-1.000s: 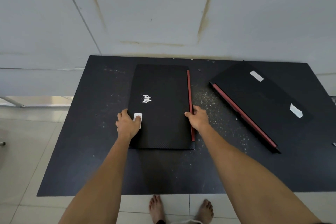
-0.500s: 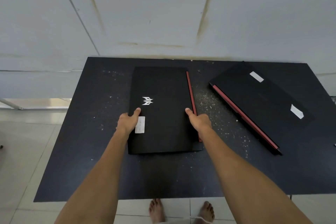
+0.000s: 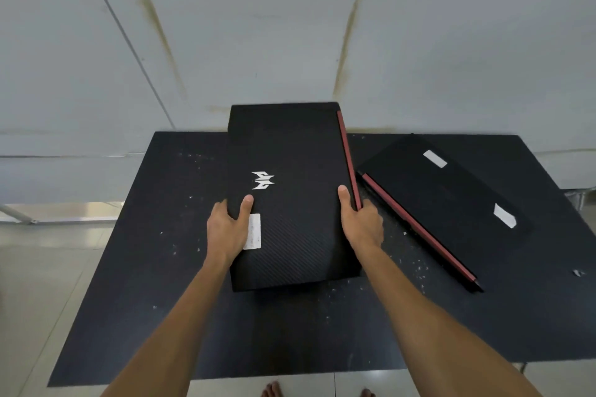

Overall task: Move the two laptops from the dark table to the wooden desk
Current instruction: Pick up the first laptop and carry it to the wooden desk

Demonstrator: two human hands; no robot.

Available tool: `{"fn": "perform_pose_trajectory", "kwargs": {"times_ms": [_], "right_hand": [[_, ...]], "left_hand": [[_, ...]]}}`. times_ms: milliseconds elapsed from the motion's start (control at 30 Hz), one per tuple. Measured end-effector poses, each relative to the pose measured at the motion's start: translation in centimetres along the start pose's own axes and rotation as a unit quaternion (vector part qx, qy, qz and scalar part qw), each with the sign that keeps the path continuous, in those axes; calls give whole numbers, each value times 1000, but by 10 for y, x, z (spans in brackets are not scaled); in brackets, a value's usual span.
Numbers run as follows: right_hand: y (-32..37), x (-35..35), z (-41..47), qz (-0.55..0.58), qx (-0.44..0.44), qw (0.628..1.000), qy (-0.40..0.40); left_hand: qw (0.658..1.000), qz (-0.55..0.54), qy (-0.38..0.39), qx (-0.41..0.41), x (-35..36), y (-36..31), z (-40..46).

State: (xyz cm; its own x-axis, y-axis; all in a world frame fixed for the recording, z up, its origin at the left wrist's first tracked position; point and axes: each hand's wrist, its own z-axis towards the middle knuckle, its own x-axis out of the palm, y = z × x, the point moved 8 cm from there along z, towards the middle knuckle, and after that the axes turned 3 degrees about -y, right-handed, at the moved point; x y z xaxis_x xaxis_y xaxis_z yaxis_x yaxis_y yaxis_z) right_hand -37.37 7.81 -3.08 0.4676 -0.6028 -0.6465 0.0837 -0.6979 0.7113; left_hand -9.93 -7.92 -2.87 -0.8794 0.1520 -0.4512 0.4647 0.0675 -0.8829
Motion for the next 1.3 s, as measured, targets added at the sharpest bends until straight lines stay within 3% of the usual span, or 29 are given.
{"fn": "perform_pose_trajectory", "kwargs": {"times_ms": [333,700,1100,1300], "right_hand": [[73,-79,-4,135,-104,983,-70],[82,-151,-12,181,-160,965,-104],[-45,-304,-14,179,-101,949,-238],[-131,-403,-38,182,-37,923,-336]], "left_hand": [[986,-42,-46,152,-31,-132,-5],[973,-84,-42,210,-23,-183,-40],[952,-94,85,277,117,-243,-132],[920,-116,202,314,209,-287,-213]]}}
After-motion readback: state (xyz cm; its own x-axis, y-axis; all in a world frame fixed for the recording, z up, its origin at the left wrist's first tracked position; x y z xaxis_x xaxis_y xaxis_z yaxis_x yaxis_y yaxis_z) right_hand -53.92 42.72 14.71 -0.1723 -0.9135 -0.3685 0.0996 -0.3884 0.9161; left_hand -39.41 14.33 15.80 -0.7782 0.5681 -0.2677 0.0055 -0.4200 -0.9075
